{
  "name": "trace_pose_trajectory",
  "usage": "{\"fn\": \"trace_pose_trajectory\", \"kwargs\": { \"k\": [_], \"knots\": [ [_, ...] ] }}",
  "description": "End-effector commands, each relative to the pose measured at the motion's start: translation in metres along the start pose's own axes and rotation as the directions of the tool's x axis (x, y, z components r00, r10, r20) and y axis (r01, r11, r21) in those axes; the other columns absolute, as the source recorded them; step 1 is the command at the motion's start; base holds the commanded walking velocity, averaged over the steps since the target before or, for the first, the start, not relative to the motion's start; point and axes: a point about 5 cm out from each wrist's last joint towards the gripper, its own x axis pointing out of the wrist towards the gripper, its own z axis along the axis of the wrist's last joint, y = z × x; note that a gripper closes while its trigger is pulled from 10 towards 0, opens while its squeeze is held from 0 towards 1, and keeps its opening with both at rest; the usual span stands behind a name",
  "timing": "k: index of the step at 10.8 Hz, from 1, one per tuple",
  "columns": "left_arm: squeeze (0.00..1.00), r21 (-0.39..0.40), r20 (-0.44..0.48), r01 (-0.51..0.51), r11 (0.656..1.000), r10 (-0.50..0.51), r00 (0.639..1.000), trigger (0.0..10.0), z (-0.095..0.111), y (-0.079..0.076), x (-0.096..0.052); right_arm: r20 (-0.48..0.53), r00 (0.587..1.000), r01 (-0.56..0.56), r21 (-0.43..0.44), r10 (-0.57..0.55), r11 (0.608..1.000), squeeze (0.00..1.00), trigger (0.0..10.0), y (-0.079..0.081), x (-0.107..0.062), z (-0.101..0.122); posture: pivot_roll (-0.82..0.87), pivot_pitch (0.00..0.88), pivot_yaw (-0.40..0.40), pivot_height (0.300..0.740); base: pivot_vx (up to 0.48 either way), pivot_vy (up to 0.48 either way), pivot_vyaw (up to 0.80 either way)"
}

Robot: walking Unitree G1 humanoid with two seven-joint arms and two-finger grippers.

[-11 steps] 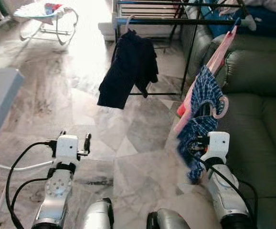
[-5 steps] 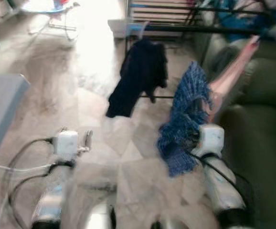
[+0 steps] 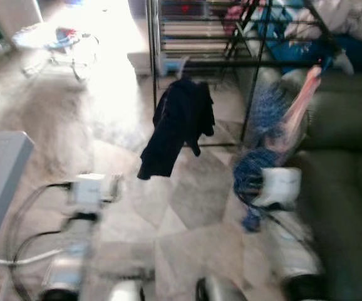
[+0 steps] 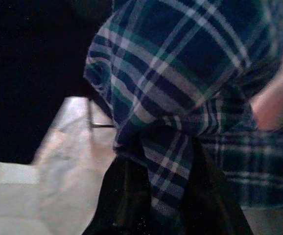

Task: Hang hanger

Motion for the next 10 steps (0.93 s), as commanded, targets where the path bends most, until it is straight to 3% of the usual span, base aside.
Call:
{"fn": "trace_pose_trajectory", "kwargs": {
  "k": [1,3,5,8,10],
  "knots": [
    [0.0,-0.014,0.007,0.026,1.0,-0.026,1.0,10.0,0.002,-0.007,0.002,0.03,0.999,0.046,-0.018,-0.045,0.999,0.0,10.0,-0.015,0.001,0.007,-0.03,0.115,-0.035,0.74,0.472,0.0,0.0],
    [0.0,-0.01,0.015,0.043,0.999,-0.043,0.999,10.0,0.004,-0.01,0.001,-0.002,0.994,0.107,-0.04,-0.107,0.994,0.0,10.0,-0.039,0.01,0.012,-0.02,0.122,-0.032,0.74,0.48,0.0,0.0],
    [0.0,-0.012,0.014,0.048,0.999,-0.047,0.999,10.0,0.004,-0.011,0.0,0.004,0.992,0.125,-0.046,-0.124,0.991,0.0,10.0,-0.051,0.017,0.021,-0.02,0.122,-0.032,0.74,0.48,0.0,0.0],
    [0.0,-0.018,0.012,0.055,0.998,-0.055,0.998,10.0,0.005,-0.013,-0.001,-0.052,0.995,0.078,-0.086,-0.083,0.993,0.0,10.0,-0.051,0.026,0.021,-0.01,0.129,-0.028,0.74,0.48,0.0,0.0],
    [0.0,-0.02,0.021,0.041,0.999,-0.04,0.999,10.0,0.006,-0.01,-0.001,-0.066,0.997,0.038,-0.071,-0.043,0.997,0.0,10.0,-0.046,0.034,0.028,0.0,0.142,-0.024,0.74,0.0,0.0,0.0]
  ]
}}
